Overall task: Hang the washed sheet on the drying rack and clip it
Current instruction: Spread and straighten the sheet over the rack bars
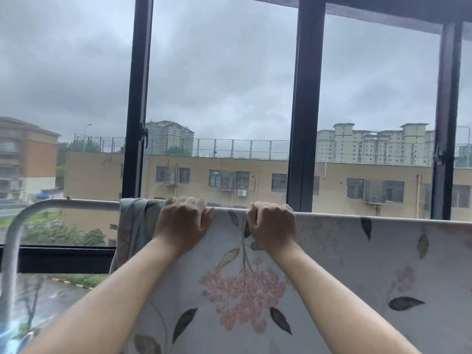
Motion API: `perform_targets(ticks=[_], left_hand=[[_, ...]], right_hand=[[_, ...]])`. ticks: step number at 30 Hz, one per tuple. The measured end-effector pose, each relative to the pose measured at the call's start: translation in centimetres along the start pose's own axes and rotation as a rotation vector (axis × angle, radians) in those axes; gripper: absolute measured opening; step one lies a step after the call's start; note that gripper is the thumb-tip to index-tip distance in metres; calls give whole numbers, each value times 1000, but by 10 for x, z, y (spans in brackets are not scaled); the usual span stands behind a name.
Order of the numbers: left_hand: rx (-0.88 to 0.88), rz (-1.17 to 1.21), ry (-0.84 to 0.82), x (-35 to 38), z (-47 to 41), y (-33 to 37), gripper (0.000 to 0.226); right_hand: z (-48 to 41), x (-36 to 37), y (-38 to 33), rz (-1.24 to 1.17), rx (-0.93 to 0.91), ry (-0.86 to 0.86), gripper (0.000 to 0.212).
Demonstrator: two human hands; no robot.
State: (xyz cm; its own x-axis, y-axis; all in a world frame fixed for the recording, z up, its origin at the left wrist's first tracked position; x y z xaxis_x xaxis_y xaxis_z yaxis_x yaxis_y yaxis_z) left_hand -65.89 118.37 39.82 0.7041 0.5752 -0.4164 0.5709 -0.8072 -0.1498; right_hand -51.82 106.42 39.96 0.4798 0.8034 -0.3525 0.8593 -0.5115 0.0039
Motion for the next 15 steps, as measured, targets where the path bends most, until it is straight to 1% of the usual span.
perform_targets(ticks=[3, 6, 8, 12, 13, 15], left_hand=[[-41, -79, -9, -7, 13, -37, 46], [-130, -98, 10, -20, 25, -76, 44], [-194, -28, -7, -23, 35, -101, 46], [-277, 78, 36, -30, 69, -136, 49], [-291, 113, 55, -33, 79, -144, 51], [-354, 242, 57, -32, 95, -157, 50]], right_hand=[[0, -1, -6, 6, 7, 3, 50], [-2, 1, -11, 39, 15, -61, 50], [-3, 0, -14, 41, 22, -91, 47], [2, -2, -23, -3, 79, -54, 41], [5, 1, -35, -10, 96, -66, 38], [10, 9, -70, -47, 56, -101, 30]])
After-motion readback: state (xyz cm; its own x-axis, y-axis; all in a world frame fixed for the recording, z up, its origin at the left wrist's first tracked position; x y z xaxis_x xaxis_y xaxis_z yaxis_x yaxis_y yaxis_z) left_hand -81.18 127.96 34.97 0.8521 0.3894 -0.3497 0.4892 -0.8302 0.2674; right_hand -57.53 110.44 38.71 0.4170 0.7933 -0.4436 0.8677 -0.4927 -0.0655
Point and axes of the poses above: each hand's wrist, its own z-axis away from the middle knuckle, its own x-axis out of the palm, y = z × x, the point moved 7 cm from there along -z, towards the middle knuckle, and after that the axes turned 2 degrees about y, right-handed, at the moved point
